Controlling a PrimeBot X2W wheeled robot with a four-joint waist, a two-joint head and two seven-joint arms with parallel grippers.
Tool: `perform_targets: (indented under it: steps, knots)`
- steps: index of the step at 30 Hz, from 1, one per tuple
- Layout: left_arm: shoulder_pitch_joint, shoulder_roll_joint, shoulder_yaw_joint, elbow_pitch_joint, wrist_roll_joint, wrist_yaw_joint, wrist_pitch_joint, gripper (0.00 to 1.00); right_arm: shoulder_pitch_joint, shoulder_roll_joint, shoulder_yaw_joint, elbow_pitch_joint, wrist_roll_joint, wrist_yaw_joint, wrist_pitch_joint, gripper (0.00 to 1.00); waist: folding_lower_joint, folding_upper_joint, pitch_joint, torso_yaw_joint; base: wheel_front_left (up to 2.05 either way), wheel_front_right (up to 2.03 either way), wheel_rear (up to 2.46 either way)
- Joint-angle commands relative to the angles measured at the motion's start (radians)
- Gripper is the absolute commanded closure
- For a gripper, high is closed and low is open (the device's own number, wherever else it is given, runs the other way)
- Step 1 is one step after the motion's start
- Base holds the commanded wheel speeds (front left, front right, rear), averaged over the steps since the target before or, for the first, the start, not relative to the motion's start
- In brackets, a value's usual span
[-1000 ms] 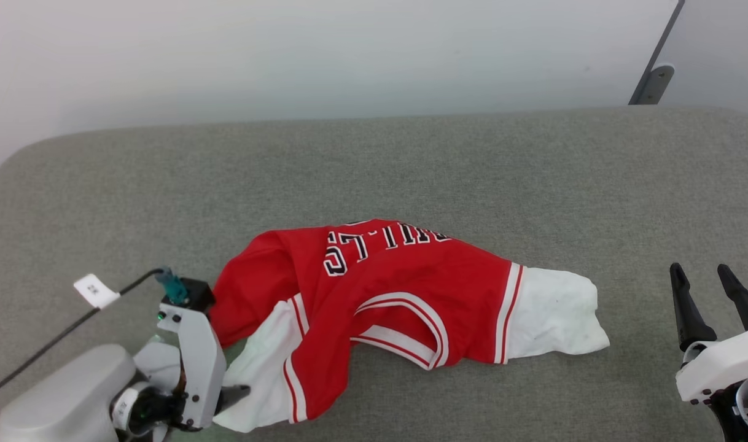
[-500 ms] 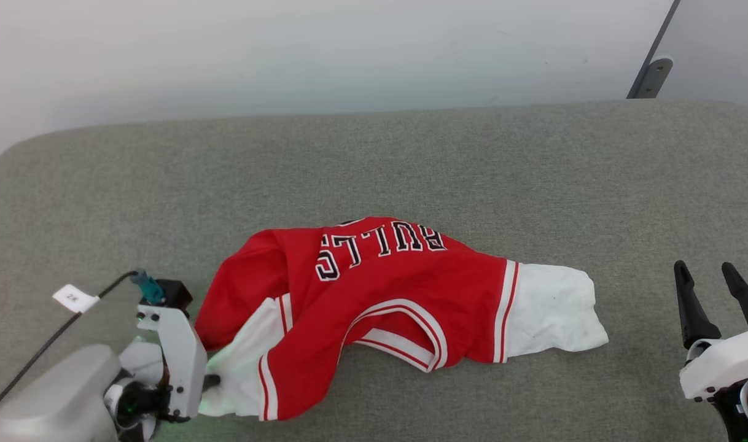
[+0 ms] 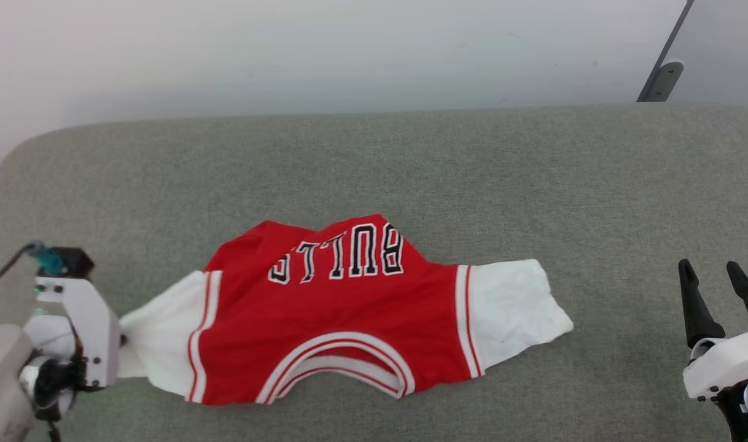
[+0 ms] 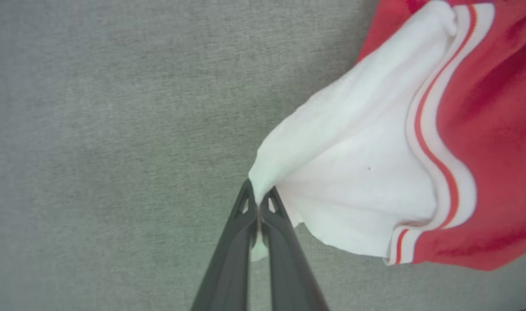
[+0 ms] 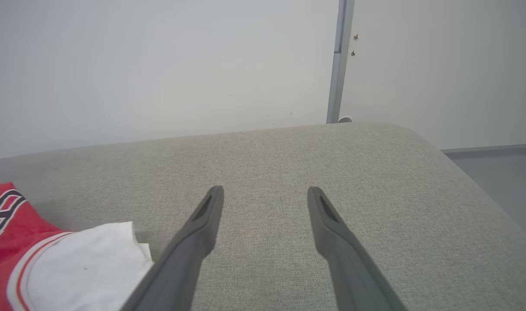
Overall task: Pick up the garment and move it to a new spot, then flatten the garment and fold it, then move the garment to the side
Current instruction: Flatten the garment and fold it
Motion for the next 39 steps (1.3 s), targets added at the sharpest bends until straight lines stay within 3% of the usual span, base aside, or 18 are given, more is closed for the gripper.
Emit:
perform_targets:
  steps: [1, 4, 6, 9, 12, 13, 21, 31, 39]
  knots:
    - [0.001, 0.013, 0.002, 0.004, 0.005, 0.019, -0.005, 1.00, 0.004, -0.003, -0.001, -0.004, -0.005, -0.001, 0.002, 0.00, 0.0000, 0.0000, 0.001, 0.002, 0.00, 0.00, 0.00]
    - [0.019, 0.016, 0.002, 0.005, -0.001, 0.026, -0.009, 1.00, 0.002, -0.001, 0.001, -0.002, -0.006, -0.001, 0.003, 0.00, 0.0000, 0.0000, 0.000, 0.004, 0.00, 0.00, 0.00]
    - [0.033, 0.008, 0.001, 0.011, -0.003, 0.027, -0.020, 0.88, 0.001, 0.001, 0.005, 0.000, -0.007, -0.001, 0.004, 0.00, 0.0000, 0.0000, -0.002, 0.006, 0.00, 0.00, 0.00]
    - [0.045, -0.002, -0.003, 0.020, -0.003, 0.025, -0.032, 0.85, 0.002, 0.002, 0.009, 0.001, -0.008, -0.001, 0.005, 0.00, 0.0000, 0.0000, -0.006, 0.007, 0.00, 0.00, 0.00]
    - [0.052, -0.015, 0.004, 0.032, 0.001, 0.027, -0.068, 0.05, 0.003, 0.000, 0.017, 0.001, -0.009, -0.001, 0.004, 0.00, 0.0000, 0.0000, -0.012, 0.007, 0.00, 0.00, 0.00]
    - [0.056, -0.020, 0.005, 0.036, 0.000, 0.022, -0.078, 0.00, 0.003, -0.001, 0.019, 0.000, -0.010, -0.001, 0.002, 0.00, 0.0000, 0.0000, -0.015, 0.006, 0.00, 0.00, 0.00]
    - [0.045, -0.009, 0.000, 0.024, 0.010, 0.014, -0.086, 0.00, 0.018, -0.005, 0.032, -0.013, -0.013, -0.001, -0.014, 0.00, 0.0000, 0.0000, -0.044, 0.007, 0.00, 0.00, 0.00]
    - [0.022, 0.006, -0.052, -0.003, 0.056, 0.042, 0.003, 0.00, 0.018, 0.004, 0.044, -0.048, -0.012, -0.001, -0.002, 0.00, 0.0000, 0.0000, -0.038, 0.009, 0.00, 0.00, 0.00]
    - [-0.010, -0.030, -0.066, 0.048, 0.067, 0.042, 0.039, 0.00, -0.009, -0.017, 0.062, -0.080, 0.001, -0.001, 0.020, 0.00, 0.0000, 0.0000, 0.020, -0.004, 0.00, 0.00, 0.00]
